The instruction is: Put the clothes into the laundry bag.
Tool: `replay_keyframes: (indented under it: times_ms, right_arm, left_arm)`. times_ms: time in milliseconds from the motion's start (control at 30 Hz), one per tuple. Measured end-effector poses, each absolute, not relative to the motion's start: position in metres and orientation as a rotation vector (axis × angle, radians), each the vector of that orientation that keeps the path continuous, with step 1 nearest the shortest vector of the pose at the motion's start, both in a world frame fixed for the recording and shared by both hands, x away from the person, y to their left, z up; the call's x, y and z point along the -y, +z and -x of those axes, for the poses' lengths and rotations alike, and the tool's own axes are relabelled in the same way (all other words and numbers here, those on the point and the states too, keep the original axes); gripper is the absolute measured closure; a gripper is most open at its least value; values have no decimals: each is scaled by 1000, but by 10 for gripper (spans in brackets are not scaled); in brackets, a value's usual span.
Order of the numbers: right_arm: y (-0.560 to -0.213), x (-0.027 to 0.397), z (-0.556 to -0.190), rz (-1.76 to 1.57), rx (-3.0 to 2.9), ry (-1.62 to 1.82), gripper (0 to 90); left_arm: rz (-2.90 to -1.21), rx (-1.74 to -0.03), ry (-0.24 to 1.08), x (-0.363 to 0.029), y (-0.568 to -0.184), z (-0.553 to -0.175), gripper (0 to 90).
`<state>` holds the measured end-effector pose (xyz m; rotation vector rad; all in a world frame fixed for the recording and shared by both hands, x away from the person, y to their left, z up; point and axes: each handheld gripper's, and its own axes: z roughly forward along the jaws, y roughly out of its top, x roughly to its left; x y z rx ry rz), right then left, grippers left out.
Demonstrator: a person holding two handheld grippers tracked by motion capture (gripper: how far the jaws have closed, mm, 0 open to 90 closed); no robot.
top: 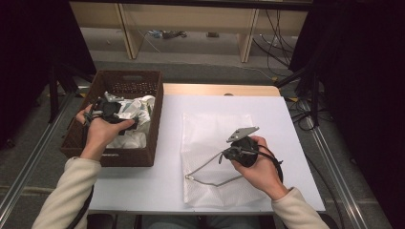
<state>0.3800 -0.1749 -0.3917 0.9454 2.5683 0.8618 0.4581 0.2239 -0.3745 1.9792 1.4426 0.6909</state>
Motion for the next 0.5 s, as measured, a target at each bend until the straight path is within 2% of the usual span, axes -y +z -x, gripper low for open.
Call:
replay_keyframes:
  times_ms: [200, 500]
  right_arm:
    - [-396, 172, -379, -962, -2565, 853, 896]
    - [-397, 173, -381, -959, -2568, 852, 896]
  left_arm:
    - [-2054, -1506, 589, -222, -389, -480, 61]
    - [-2032, -1521, 586, -223, -399, -499, 50]
